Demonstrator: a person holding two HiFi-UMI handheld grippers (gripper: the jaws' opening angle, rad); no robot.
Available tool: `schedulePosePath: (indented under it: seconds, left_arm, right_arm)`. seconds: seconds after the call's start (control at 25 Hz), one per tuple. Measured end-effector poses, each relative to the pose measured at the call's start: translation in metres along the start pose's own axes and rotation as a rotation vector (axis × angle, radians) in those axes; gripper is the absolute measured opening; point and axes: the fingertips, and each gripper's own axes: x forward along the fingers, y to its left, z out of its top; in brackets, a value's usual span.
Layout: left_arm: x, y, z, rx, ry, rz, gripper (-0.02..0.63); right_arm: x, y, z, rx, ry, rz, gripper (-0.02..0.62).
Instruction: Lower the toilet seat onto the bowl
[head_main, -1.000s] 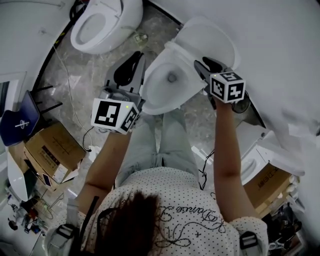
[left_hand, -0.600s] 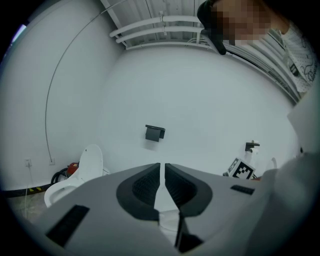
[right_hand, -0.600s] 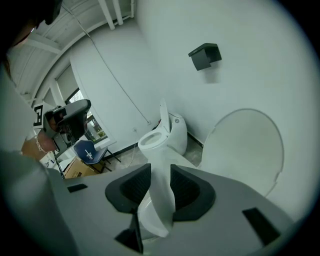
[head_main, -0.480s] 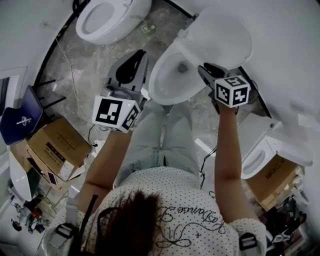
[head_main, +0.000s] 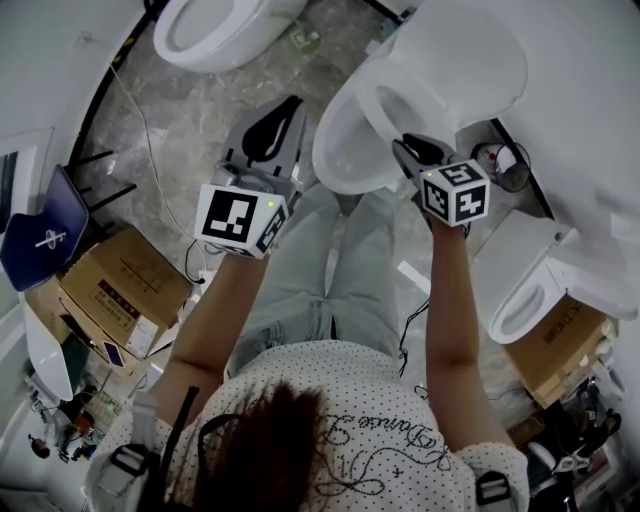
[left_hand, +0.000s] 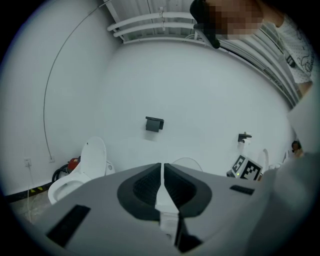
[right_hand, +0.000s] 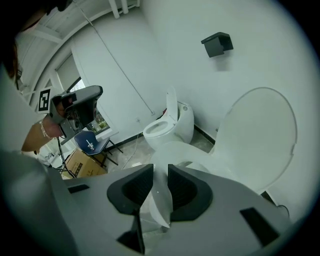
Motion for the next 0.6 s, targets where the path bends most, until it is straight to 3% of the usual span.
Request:
schedulePosePath:
  seconds: [0.2, 0.6]
  left_arm:
    - [0.002, 0.007, -0.022, 0.004, 0.032, -0.016, 0.018]
    - [-0.001, 0.027, -0.061, -0.030, 0.070, -0.001, 0.018]
  right_arm:
    - [0.014, 0.020, -0.021, -0.082, 0.032, -0.046, 0.101]
    - [0.052, 0.054, -0.067, -0.075, 0.096, 0.009, 0.104]
